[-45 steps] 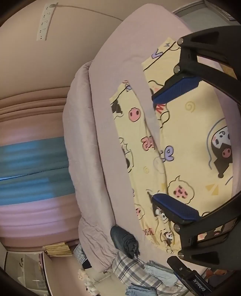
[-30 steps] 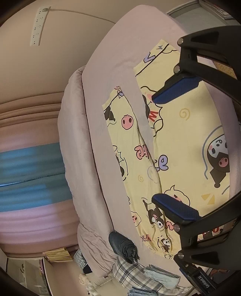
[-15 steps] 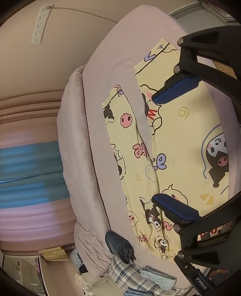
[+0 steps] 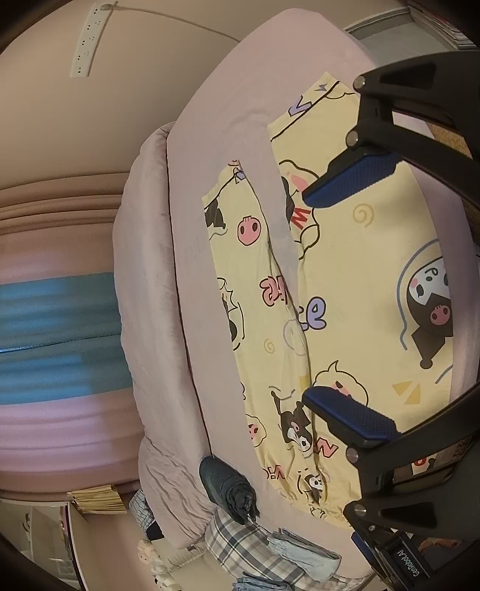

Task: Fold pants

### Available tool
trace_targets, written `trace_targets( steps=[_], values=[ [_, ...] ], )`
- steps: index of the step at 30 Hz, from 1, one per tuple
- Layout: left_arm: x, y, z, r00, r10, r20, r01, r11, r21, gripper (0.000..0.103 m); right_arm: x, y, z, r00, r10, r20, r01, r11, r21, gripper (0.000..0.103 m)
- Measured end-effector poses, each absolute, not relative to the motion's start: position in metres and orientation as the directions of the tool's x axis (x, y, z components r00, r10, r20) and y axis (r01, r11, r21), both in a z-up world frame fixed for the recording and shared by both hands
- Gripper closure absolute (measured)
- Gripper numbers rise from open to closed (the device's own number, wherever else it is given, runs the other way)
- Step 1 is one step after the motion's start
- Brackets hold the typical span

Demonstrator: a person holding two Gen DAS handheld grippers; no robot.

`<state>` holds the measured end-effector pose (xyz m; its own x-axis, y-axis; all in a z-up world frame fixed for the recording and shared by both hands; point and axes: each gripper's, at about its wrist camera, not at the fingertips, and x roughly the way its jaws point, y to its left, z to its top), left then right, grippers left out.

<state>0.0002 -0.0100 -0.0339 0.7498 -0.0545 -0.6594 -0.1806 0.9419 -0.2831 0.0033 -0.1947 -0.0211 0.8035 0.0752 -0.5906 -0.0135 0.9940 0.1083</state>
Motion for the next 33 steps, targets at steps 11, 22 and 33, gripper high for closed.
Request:
trace_targets(
  steps=[11,22,33],
  values=[
    [0.003,-0.010,-0.036,0.743,-0.053,-0.667,-0.187,0.941,-0.283,0.005,0.005,-0.192,-0.025,0.800,0.075,-0.595,-0.016,0.994,0.104,0.005],
    [0.008,-0.014,-0.041,0.718,-0.021,-0.696,-0.198,0.952,-0.233,0.005,0.009,-0.188,-0.029,0.789,0.070,-0.610,-0.015,0.995,0.096,0.005],
    [0.010,-0.013,-0.043,0.699,0.008,-0.715,-0.208,0.959,-0.193,0.005,0.011,-0.187,-0.032,0.786,0.071,-0.614,-0.018,0.996,0.092,0.005]
  ],
)
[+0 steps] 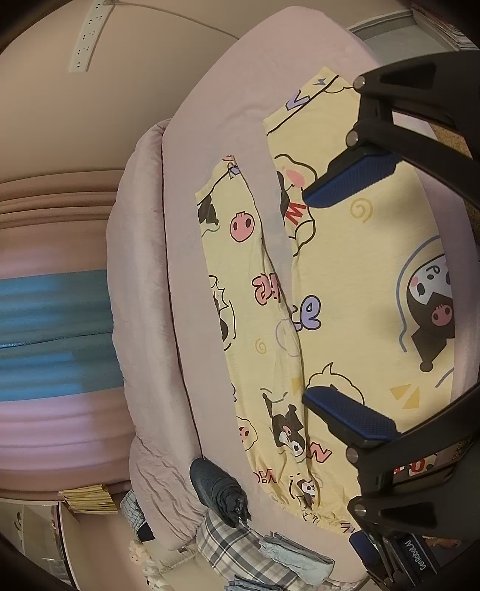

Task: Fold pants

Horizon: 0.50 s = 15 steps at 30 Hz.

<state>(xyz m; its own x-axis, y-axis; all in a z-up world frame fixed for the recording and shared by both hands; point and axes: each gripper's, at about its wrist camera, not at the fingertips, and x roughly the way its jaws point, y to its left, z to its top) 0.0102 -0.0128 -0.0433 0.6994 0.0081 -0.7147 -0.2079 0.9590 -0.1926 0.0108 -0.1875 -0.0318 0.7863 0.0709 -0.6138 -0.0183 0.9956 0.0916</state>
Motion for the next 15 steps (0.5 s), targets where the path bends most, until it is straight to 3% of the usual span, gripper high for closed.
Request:
trace_targets(
  steps=[15],
  values=[
    [0.024,-0.006,-0.060,0.665,0.007,-0.746,-0.226,0.955,-0.192,0.005,0.026,-0.182,-0.044,0.764,0.076,-0.641,-0.027,0.996,0.085,0.005]
  ],
)
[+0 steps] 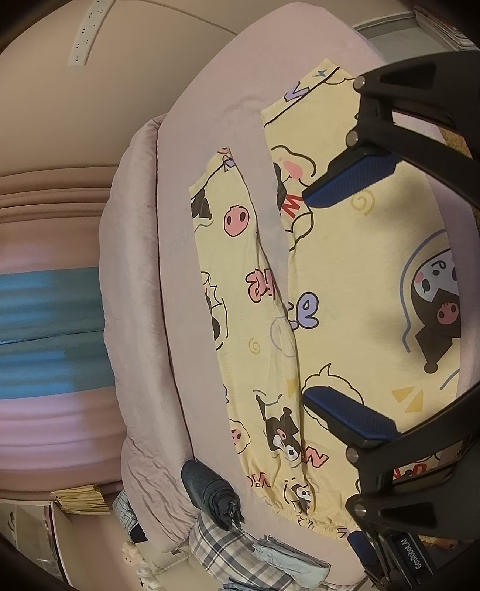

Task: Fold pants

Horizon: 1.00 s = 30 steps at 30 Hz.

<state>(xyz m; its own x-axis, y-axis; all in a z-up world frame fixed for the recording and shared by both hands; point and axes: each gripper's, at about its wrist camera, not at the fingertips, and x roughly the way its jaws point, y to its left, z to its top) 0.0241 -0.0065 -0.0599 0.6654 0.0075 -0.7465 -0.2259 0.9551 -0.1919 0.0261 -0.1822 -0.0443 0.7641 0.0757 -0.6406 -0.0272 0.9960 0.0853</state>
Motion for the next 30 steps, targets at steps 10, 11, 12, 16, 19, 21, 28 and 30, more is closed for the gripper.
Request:
trace_targets(
  steps=[10,11,12,16,19,21,28,30],
  values=[
    [0.029,-0.009,-0.064,0.664,0.013,-0.748,-0.228,0.956,-0.185,0.005,0.035,-0.177,-0.060,0.728,0.096,-0.679,-0.050,0.995,0.087,0.005],
    [0.028,-0.009,-0.064,0.663,0.016,-0.748,-0.229,0.956,-0.183,0.005,0.035,-0.178,-0.059,0.728,0.095,-0.679,-0.048,0.995,0.088,0.005],
    [0.027,-0.009,-0.063,0.667,0.019,-0.745,-0.228,0.957,-0.180,0.005,0.035,-0.178,-0.059,0.728,0.093,-0.679,-0.046,0.995,0.087,0.005],
    [0.025,-0.010,-0.062,0.672,0.019,-0.741,-0.224,0.958,-0.179,0.005,0.031,-0.179,-0.053,0.738,0.095,-0.668,-0.049,0.995,0.087,0.005],
    [0.026,-0.011,-0.061,0.674,0.008,-0.739,-0.215,0.959,-0.185,0.005,0.030,-0.180,-0.051,0.742,0.069,-0.667,-0.028,0.997,0.073,0.005],
    [0.026,-0.012,-0.060,0.677,0.009,-0.736,-0.213,0.960,-0.183,0.005,0.029,-0.181,-0.050,0.747,0.046,-0.663,-0.015,0.999,0.052,0.005],
    [0.030,0.001,-0.056,0.685,0.011,-0.728,-0.230,0.952,-0.203,0.008,0.033,-0.188,-0.049,0.746,0.062,-0.663,-0.017,0.997,0.074,0.005],
    [0.030,0.012,-0.055,0.690,0.013,-0.723,-0.242,0.946,-0.214,0.008,0.034,-0.192,-0.049,0.744,0.066,-0.665,-0.014,0.996,0.083,0.005]
  ],
)
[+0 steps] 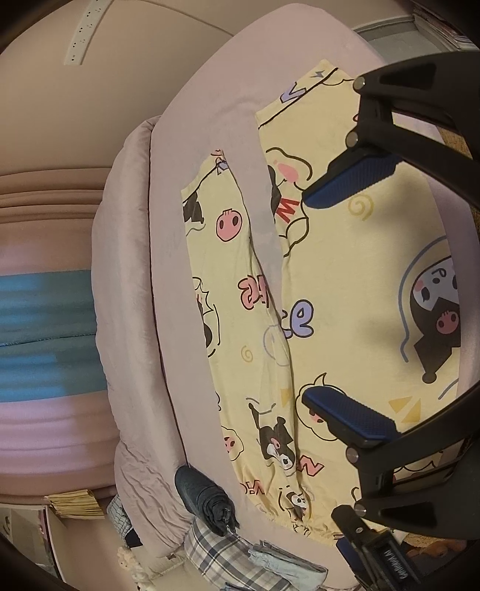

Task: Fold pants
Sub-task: 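Grasp the waistband with the left tool while the right tool grasps a leg hem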

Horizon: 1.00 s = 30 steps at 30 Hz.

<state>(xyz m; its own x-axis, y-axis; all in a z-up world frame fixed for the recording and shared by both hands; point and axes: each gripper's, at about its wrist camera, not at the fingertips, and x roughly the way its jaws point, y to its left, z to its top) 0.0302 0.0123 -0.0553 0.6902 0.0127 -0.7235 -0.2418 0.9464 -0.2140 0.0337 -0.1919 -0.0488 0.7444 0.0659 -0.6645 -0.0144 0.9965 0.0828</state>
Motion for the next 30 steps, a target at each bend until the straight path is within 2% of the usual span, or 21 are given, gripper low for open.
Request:
trace_targets(
  steps=[2,4,6,11,15,17,19,20,24,26,27,29,30],
  values=[
    [0.028,0.030,-0.054,0.710,0.030,-0.704,-0.256,0.942,-0.218,0.010,0.035,-0.199,-0.049,0.741,0.061,-0.669,-0.001,0.996,0.089,0.005],
    [0.025,0.057,-0.055,0.710,0.100,-0.697,-0.318,0.929,-0.191,0.010,0.034,-0.211,-0.050,0.741,0.054,-0.670,0.021,0.994,0.103,0.006],
    [0.023,0.093,-0.061,0.666,0.183,-0.723,-0.420,0.893,-0.160,0.010,0.032,-0.235,-0.050,0.741,0.035,-0.671,0.063,0.991,0.121,0.006],
    [0.008,0.160,-0.078,0.596,0.259,-0.760,-0.566,0.807,-0.168,0.012,0.022,-0.312,-0.063,0.720,-0.068,-0.691,0.219,0.967,0.132,0.006],
    [-0.002,0.185,-0.097,0.571,0.241,-0.784,-0.610,0.764,-0.209,0.012,0.016,-0.376,-0.082,0.669,-0.139,-0.730,0.340,0.931,0.134,0.006],
    [0.000,0.191,-0.110,0.532,0.256,-0.807,-0.639,0.746,-0.185,0.013,0.015,-0.404,-0.094,0.646,-0.134,-0.751,0.380,0.910,0.165,0.008],
    [0.002,0.189,-0.124,0.461,0.288,-0.839,-0.666,0.738,-0.113,0.022,0.014,-0.430,-0.110,0.622,-0.107,-0.775,0.424,0.879,0.219,0.011],
    [0.003,0.186,-0.129,0.462,0.278,-0.842,-0.655,0.747,-0.113,0.023,0.014,-0.437,-0.116,0.612,-0.099,-0.785,0.439,0.868,0.233,0.011],
    [0.003,0.180,-0.137,0.518,0.180,-0.836,-0.614,0.759,-0.217,0.024,0.013,-0.451,-0.137,0.576,-0.079,-0.814,0.472,0.845,0.252,0.018],
    [0.004,0.175,-0.138,0.514,0.212,-0.831,-0.624,0.757,-0.193,0.043,0.016,-0.452,-0.142,0.591,-0.078,-0.803,0.461,0.849,0.258,0.020],
    [0.005,0.172,-0.138,0.517,0.218,-0.828,-0.621,0.761,-0.187,0.058,0.019,-0.452,-0.143,0.608,-0.076,-0.790,0.449,0.854,0.264,0.020],
    [0.004,0.168,-0.138,0.537,0.201,-0.819,-0.610,0.764,-0.212,0.071,0.026,-0.450,-0.146,0.640,-0.070,-0.765,0.424,0.863,0.275,0.022],
    [0.006,0.169,-0.138,0.550,0.182,-0.815,-0.600,0.765,-0.234,0.088,0.030,-0.448,-0.148,0.637,-0.082,-0.767,0.426,0.866,0.262,0.029]
  ],
)
